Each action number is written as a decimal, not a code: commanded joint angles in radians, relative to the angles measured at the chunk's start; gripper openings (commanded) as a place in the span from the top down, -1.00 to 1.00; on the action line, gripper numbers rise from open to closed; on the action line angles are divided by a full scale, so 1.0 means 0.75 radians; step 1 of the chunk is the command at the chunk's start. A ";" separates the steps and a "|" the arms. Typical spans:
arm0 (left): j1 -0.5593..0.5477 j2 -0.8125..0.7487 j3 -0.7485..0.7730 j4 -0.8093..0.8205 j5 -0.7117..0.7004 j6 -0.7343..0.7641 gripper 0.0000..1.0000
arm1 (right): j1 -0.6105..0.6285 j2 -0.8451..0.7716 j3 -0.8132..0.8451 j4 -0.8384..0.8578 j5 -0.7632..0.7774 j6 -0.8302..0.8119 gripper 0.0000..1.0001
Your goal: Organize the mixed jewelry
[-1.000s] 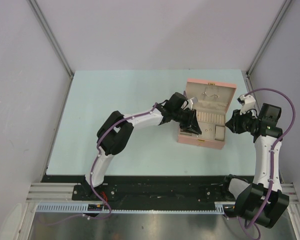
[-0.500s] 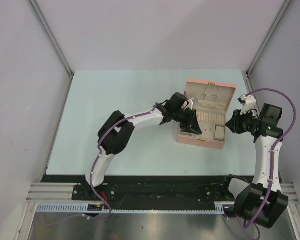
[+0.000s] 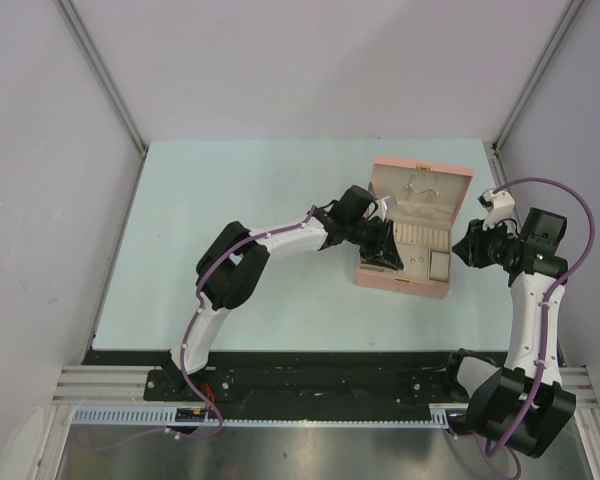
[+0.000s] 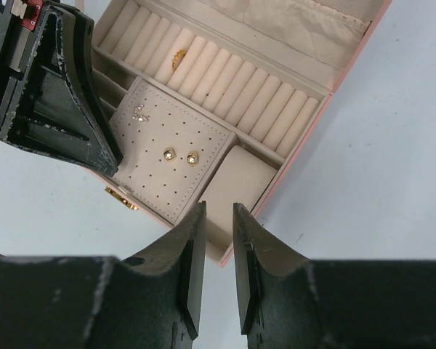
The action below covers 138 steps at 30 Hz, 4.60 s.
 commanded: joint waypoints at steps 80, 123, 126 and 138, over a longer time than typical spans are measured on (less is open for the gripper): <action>0.342 -0.072 0.327 0.162 0.062 0.835 -1.00 | -0.016 0.013 0.054 0.276 0.250 0.271 -0.99; 0.256 -0.574 -0.301 0.344 0.148 0.692 -1.00 | -0.016 -0.005 0.015 0.212 0.217 0.243 -1.00; 0.232 -0.593 -0.338 0.320 0.119 0.700 -0.99 | -0.016 -0.016 0.013 0.208 0.217 0.235 -1.00; 0.187 -0.591 -0.319 0.287 0.056 0.694 -1.00 | -0.018 -0.067 0.009 0.192 0.217 0.214 -0.99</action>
